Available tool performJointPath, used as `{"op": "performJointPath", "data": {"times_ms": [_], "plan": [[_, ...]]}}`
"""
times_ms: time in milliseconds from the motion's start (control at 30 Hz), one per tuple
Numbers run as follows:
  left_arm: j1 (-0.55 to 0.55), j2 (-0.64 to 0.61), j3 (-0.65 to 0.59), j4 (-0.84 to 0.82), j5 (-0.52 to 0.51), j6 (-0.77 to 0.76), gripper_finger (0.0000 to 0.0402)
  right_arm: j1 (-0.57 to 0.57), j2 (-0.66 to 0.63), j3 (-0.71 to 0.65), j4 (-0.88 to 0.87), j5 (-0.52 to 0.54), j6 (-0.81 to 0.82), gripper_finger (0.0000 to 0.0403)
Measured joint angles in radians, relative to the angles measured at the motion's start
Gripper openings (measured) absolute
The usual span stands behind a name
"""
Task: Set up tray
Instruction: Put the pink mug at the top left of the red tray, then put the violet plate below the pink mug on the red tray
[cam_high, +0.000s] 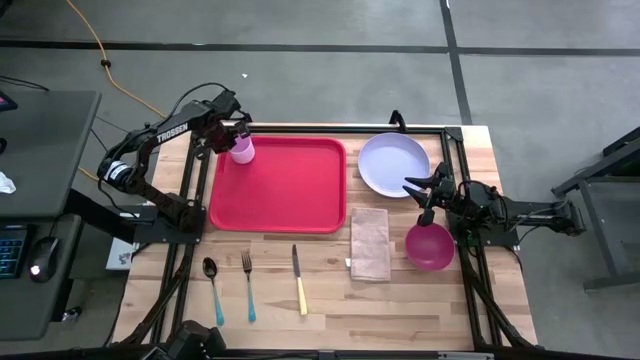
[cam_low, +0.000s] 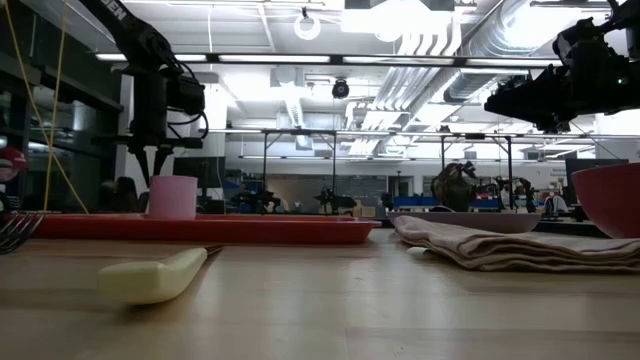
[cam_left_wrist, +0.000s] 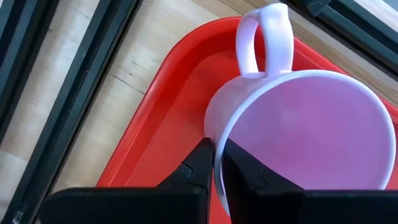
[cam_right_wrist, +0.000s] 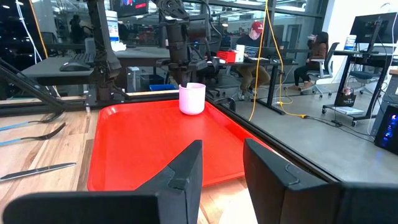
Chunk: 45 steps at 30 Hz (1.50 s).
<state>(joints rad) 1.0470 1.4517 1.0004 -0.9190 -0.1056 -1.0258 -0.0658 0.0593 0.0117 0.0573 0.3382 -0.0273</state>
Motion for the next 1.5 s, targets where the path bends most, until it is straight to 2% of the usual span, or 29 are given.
{"op": "performJointPath", "data": {"times_ms": [533, 1033, 1500], "plan": [[0.0, -0.026, 0.001, 0.0, -0.001, 0.007, 0.0065, 0.0, 0.0, 0.0, 0.0, 0.0, -0.006, 0.0094], [0.0, -0.131, 0.002, -0.005, -0.032, 0.011, 0.0065, 0.0, 0.0, 0.0, 0.0, 0.0, -0.025, 0.0094], [0.0, -0.288, 0.002, -0.004, -0.035, 0.049, 0.0065, 0.0, 0.0, 0.0, 0.0, 0.0, -0.026, 0.0094]]}}
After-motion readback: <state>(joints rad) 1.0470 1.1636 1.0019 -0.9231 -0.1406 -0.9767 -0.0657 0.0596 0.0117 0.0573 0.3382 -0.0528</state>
